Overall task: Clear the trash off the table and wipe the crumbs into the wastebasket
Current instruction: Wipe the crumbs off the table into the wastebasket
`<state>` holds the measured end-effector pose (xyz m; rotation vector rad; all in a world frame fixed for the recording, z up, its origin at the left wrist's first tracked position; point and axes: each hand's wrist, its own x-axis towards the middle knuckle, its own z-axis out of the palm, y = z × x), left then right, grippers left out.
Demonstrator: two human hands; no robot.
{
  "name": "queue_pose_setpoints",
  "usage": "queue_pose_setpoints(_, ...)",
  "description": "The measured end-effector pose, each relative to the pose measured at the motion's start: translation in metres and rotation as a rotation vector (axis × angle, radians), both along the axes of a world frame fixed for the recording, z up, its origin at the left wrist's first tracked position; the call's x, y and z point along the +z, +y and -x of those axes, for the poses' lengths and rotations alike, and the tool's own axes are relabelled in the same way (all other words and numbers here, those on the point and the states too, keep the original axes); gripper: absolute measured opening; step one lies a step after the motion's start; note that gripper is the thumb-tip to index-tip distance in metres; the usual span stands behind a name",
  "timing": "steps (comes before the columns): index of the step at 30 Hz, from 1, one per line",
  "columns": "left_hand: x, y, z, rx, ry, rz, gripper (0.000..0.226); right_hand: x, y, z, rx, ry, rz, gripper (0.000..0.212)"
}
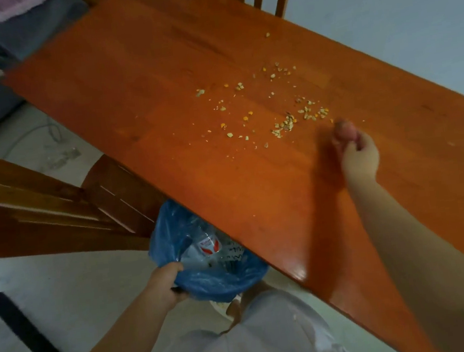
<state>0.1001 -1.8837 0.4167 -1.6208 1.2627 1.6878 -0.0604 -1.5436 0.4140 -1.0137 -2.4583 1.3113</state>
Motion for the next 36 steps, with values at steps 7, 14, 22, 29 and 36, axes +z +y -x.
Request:
queue_pose_setpoints(7,-0.006,0.007,0.019,-0.021,-0.035,0.046,0.038,-0.008,0.033,0.069,-0.1,-0.102,-0.136,0.044)
queue_pose_setpoints(14,-0.004,0.007,0.024,0.011,-0.062,0.068,0.027,-0.011,-0.022,0.085,0.251,-0.062,-0.233,0.042)
queue_pose_setpoints(22,-0.003,-0.014,0.028,-0.02,-0.046,0.063,0.03,-0.022,-0.121,0.005,0.724,0.043,-0.3,0.038)
queue_pose_setpoints(29,0.0,-0.037,0.033,-0.056,-0.019,0.038,0.021,-0.015,-0.206,-0.092,0.952,0.088,-0.283,0.04)
queue_pose_setpoints(36,-0.008,-0.066,0.029,-0.125,-0.025,-0.017,0.034,0.01,-0.223,-0.108,0.8,0.091,-0.012,0.039)
